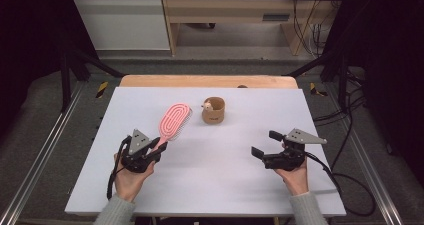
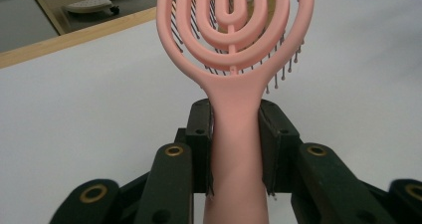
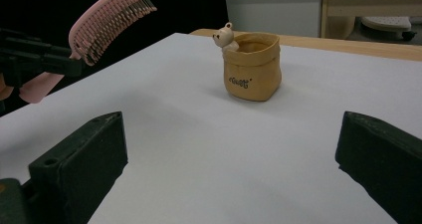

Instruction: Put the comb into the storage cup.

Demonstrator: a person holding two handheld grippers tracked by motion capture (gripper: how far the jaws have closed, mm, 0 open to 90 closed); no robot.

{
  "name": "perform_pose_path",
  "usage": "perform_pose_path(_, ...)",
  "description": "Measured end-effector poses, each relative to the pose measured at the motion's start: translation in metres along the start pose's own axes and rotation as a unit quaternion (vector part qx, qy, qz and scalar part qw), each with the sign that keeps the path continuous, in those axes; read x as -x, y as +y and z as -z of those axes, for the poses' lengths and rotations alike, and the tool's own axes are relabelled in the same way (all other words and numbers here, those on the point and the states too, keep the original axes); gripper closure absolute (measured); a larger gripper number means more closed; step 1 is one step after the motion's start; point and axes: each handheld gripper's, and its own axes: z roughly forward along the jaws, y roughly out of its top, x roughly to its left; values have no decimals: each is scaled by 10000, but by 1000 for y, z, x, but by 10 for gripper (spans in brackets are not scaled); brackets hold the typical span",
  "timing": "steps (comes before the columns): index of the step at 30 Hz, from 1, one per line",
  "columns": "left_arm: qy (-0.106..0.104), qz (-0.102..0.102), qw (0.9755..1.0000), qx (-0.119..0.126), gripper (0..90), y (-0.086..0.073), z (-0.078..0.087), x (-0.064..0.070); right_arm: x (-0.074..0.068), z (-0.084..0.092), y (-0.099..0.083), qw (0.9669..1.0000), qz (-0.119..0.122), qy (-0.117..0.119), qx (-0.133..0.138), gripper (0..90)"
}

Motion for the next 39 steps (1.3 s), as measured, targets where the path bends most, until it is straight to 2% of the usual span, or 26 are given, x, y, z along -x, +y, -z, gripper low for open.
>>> perform_pose_path(11,-53,31,9999,115,697,7,-1,6,-4,0,6,9999,-57,14,122,3)
perform_pose_path(24,-151,65,9996,235,698,16,-7,21,-13,-4,14,9998,-53,94,180,3)
perform_pose_path(39,-242,133,9991,325,697,6,-21,41,-21,-15,15,9998,-101,169,52,3)
